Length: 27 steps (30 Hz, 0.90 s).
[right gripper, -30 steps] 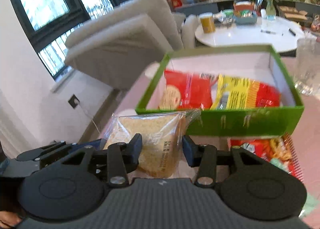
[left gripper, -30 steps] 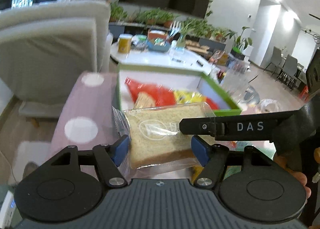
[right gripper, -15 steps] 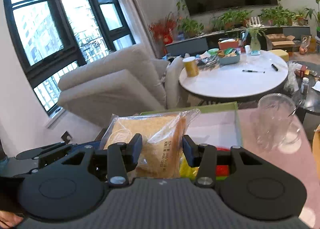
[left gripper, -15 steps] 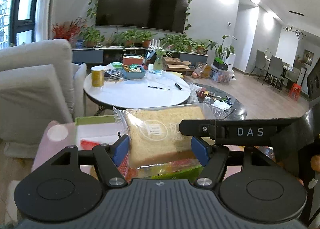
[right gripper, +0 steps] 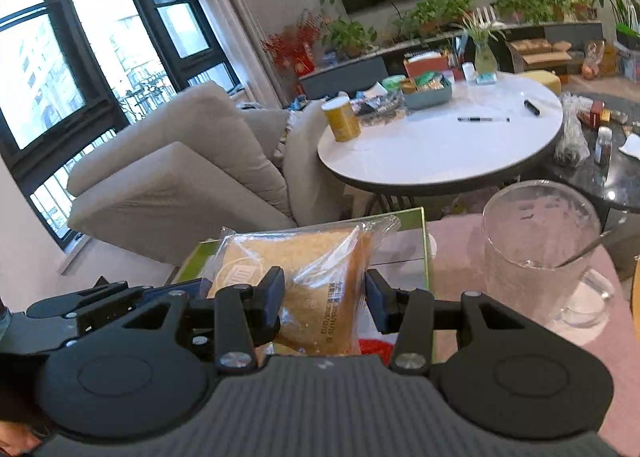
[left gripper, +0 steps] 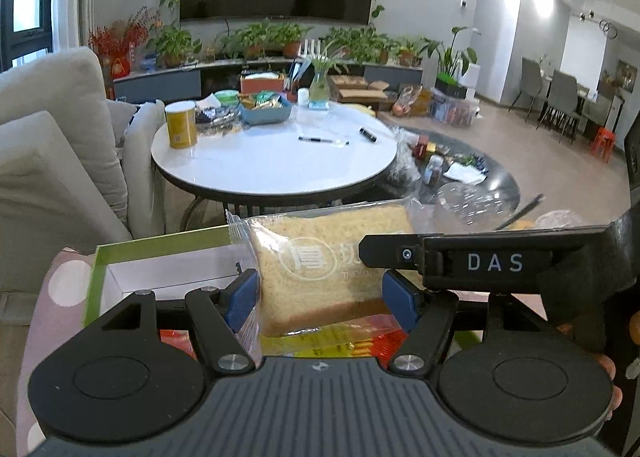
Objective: Organize snacks
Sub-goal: 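Drop the bread slice into the green box and open the right gripper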
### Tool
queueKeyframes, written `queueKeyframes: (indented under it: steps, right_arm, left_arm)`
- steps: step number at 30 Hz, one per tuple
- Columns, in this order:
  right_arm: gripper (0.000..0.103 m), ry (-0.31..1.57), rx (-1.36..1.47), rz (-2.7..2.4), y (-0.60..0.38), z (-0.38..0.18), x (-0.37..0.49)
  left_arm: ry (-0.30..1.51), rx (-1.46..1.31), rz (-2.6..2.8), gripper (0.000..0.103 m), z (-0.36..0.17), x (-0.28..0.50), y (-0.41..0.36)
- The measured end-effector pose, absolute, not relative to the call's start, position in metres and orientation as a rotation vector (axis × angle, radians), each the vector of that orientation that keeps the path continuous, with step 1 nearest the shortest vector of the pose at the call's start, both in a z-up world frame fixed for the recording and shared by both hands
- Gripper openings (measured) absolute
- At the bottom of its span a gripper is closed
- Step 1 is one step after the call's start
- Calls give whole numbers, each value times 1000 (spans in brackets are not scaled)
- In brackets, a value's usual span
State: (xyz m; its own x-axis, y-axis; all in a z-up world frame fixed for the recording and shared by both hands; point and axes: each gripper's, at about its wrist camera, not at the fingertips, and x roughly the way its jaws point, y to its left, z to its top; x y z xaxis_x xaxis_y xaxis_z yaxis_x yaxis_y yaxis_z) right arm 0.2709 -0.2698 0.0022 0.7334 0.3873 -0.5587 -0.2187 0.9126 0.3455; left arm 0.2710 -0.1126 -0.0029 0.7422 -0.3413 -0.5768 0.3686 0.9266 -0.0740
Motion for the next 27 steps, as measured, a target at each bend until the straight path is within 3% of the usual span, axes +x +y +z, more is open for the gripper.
queueKeyframes:
  steps: [8, 13, 27]
  right_arm:
    - [51, 645, 191, 268, -268, -13, 291]
    - [57, 595, 156, 237, -274, -12, 270]
    - [59, 564, 97, 248, -278, 12, 188]
  left_arm:
    - [630, 60, -349, 66, -28, 311, -120]
    - [609, 76, -329, 70, -30, 305, -115]
    - [582, 13, -292, 81, -7, 220, -69]
